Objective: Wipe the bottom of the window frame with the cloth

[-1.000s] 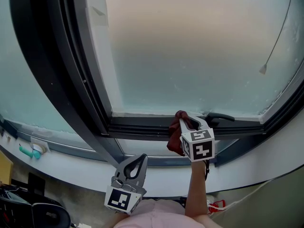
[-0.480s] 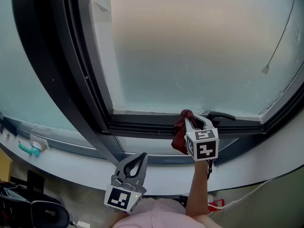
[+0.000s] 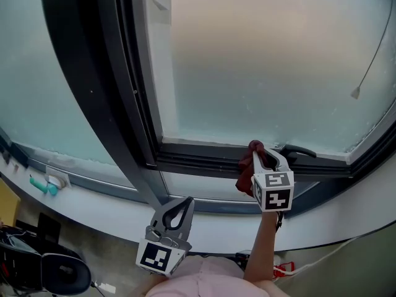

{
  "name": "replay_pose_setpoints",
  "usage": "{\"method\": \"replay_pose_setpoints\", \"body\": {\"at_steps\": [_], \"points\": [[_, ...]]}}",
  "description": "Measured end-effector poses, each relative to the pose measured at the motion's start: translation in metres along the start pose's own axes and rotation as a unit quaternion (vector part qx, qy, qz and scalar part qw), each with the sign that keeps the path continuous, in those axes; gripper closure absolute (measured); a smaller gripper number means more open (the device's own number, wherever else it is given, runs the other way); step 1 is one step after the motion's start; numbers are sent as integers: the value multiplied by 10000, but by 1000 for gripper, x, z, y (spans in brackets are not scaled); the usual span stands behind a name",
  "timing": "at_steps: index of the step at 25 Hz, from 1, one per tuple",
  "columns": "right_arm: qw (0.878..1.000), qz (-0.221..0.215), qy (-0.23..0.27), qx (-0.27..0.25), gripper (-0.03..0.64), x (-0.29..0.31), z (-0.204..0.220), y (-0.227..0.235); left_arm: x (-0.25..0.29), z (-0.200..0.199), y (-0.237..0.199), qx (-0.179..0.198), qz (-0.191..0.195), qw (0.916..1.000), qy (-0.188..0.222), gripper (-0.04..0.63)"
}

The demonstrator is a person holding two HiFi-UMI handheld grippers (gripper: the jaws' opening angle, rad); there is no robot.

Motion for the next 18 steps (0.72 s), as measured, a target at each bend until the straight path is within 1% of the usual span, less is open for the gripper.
{"method": "replay_pose_setpoints", "body": {"at_steps": [2, 4, 6, 7, 8, 10, 13, 15, 18], "points": [[9991, -128, 292, 271, 552, -7, -4, -4, -8, 1, -4, 50, -26, 9999, -148, 597], [9966, -284, 589, 494, 552, -15, -12, -11, -14, 2, -6, 58, -42, 9998, -162, 597], [9943, -420, 812, 544, 552, -22, -23, -23, -17, -2, -7, 41, -45, 10000, 9, 597], [9936, -477, 894, 507, 552, -25, -27, -31, -19, -4, -8, 33, -43, 9999, 100, 597], [9929, -539, 960, 448, 552, -26, -32, -40, -22, -4, -9, 41, -40, 9999, 106, 597], [9911, -730, 1059, 341, 552, -26, -41, -61, -31, -2, -12, 82, -48, 10000, -3, 597], [9856, -1193, 1168, 255, 552, -22, -54, -98, -41, -6, -18, 75, -148, 9997, 162, 597], [9816, -1493, 1183, 146, 552, -17, -61, -125, -51, -6, -24, 71, -246, 9995, 173, 597], [9765, -1812, 1164, -34, 552, -7, -70, -161, -67, -7, -35, 55, -426, 9989, 166, 597]]}}
Point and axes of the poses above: the fingertips, and each gripper's own axes: x forward along the fingers, y to its right, z out of its underside, the point moved 8 cm from there along -x, backward along the fingers, and after that the axes turned 2 degrees about -x, right-handed, at the moved point
